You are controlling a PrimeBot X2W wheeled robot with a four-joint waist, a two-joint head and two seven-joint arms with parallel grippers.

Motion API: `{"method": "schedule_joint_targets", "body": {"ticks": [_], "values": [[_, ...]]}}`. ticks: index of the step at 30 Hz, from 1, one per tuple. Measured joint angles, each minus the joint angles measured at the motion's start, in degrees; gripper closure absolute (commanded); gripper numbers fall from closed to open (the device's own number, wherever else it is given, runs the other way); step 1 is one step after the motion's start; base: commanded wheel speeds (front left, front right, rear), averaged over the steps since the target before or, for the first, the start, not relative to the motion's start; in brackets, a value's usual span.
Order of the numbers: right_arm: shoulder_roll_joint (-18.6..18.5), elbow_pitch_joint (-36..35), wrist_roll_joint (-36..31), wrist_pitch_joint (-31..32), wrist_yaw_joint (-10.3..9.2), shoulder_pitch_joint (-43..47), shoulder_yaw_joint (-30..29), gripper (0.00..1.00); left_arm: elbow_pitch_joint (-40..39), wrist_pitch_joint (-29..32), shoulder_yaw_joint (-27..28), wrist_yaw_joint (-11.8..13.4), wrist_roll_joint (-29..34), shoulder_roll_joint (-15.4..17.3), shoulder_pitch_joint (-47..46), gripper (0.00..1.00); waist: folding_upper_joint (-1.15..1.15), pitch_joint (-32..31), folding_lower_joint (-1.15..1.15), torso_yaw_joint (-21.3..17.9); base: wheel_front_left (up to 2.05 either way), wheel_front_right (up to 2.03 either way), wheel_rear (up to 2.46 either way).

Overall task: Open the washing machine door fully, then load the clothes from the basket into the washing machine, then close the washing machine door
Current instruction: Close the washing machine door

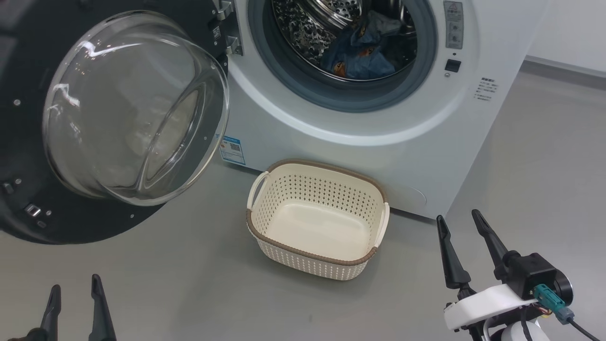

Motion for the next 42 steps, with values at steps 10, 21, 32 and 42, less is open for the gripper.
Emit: {"method": "schedule_joint_targets", "body": {"ticks": [10, 21, 32, 42], "values": [[0.0, 0.3, -0.6, 0.0, 0.10, -0.3, 2.2, 0.00, -0.4, 0.0, 2.0, 1.1, -1.5, 0.0, 0.0, 0.00, 0.00, 0.3, 0.00, 4.7, 0.00, 0.00, 0.00], [0.0, 1.7, -1.0, 0.0, 0.51, -1.6, 3.4, 0.00, -0.7, 0.0, 3.2, 1.9, -2.5, 0.0, 0.0, 0.00, 0.00, 0.5, 0.00, 5.1, 0.00, 0.00, 0.00], [-0.2, 2.3, -1.0, 0.0, 0.56, -2.6, 4.0, 0.00, -0.7, 0.0, 3.3, 2.0, -2.8, 0.0, 0.1, 0.00, 0.00, 0.5, 0.00, 5.1, 0.00, 0.00, 0.00], [-0.2, 2.8, -1.0, 0.0, 0.57, -2.6, 4.4, 0.00, -0.7, 0.0, 3.4, 2.3, -4.1, 0.0, 0.2, 1.00, 0.00, 0.7, 0.00, 5.1, 0.00, 0.00, 0.00]]}}
